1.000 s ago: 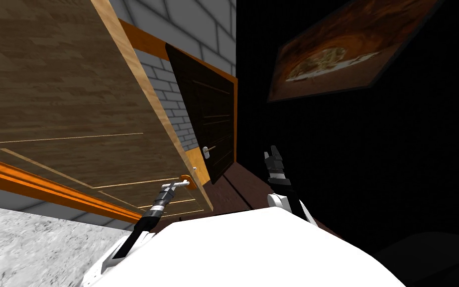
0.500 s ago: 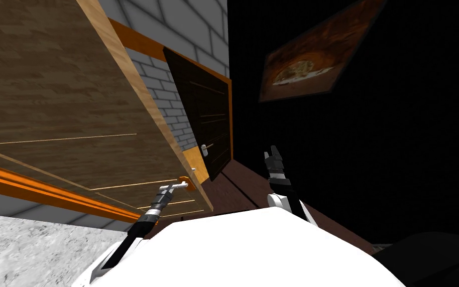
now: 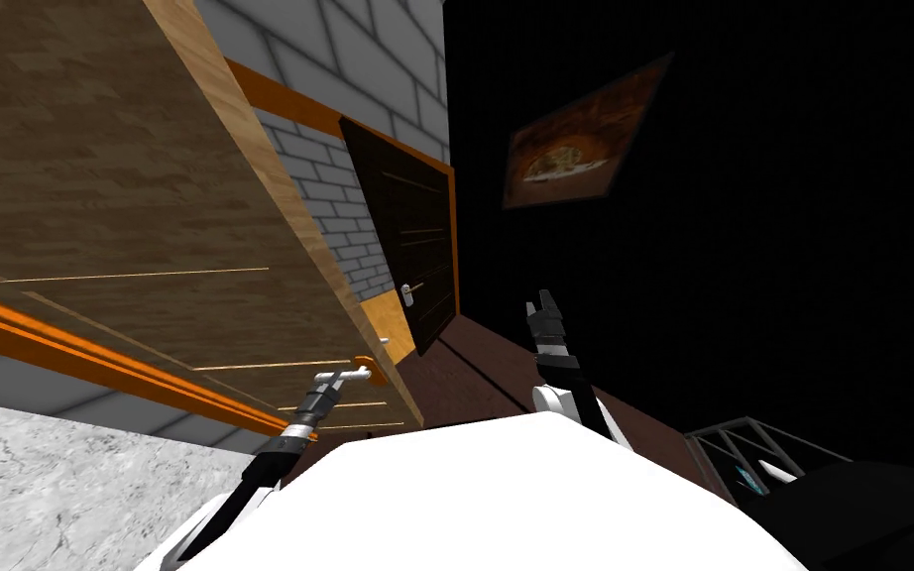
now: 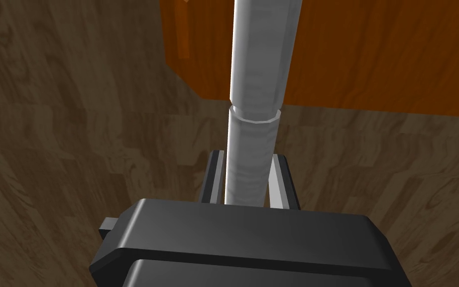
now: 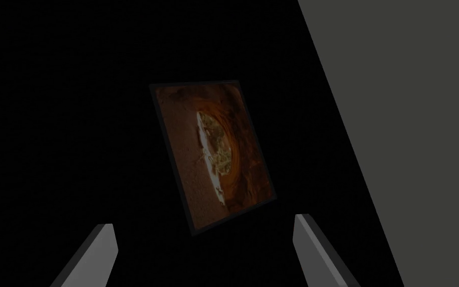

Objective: Pull the door open

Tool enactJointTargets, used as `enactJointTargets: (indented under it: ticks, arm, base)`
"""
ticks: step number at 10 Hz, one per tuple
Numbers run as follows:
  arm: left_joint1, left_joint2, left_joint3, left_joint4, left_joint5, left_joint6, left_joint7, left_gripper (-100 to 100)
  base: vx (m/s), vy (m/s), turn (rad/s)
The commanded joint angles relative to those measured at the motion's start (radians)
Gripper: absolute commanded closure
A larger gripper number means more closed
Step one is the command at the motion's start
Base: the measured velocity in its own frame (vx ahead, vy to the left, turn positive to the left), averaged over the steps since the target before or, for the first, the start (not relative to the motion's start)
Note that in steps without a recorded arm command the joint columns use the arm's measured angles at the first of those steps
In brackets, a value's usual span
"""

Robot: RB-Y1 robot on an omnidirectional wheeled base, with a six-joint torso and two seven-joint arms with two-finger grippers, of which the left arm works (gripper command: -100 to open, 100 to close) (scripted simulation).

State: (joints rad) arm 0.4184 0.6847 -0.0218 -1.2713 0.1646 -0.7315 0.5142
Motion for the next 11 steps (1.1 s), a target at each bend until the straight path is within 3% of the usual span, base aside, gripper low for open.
enactJointTargets:
  ticks: [1,2,9,10,11]
  arm:
    - [0.006,0.010,-0.006,0.009,-0.003,-0.024,0.010,100]
    - [0.007,0.012,-0.008,0.012,-0.004,-0.031,0.013,100]
    - [0.032,0.055,-0.036,0.054,-0.020,-0.140,0.057,100]
    - [0.035,0.059,-0.039,0.058,-0.021,-0.150,0.061,100]
    - [0.032,0.060,-0.030,0.056,-0.018,-0.137,0.057,100]
  base:
    - [-0.135,0.059,-0.140]
    - [-0.201,0.066,-0.151]
    - [-0.200,0.077,-0.142]
    - [-0.200,0.082,-0.118]
    - [-0.090,0.040,-0.021]
